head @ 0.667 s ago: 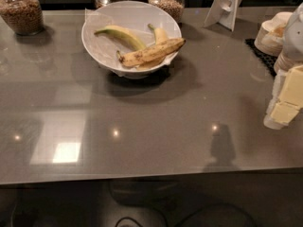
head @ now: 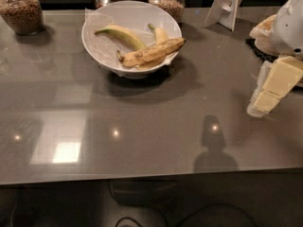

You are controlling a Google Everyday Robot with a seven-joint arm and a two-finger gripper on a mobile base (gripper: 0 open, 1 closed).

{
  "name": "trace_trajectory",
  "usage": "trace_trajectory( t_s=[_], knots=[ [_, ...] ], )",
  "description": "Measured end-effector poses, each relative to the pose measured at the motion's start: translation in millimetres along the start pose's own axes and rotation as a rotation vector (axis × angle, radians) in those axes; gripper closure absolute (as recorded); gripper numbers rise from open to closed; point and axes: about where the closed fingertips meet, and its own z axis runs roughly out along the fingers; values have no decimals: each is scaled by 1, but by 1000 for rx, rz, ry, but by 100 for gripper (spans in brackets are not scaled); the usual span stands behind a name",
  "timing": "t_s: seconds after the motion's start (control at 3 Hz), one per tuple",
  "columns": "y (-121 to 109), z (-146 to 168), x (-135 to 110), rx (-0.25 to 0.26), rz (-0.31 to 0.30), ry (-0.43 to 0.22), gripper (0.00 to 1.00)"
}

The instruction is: Pick banana from white bowl

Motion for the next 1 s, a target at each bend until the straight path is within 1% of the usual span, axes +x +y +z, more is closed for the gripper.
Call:
trace_trajectory(
  t_s=[0.33,0.67,1.0],
  knots=[
    [-39,21,-51,25,-9,-186,0],
    [-77,34,-114,47,-38,-333,0],
    [-102,48,-187,44,-87,-452,0]
  ],
)
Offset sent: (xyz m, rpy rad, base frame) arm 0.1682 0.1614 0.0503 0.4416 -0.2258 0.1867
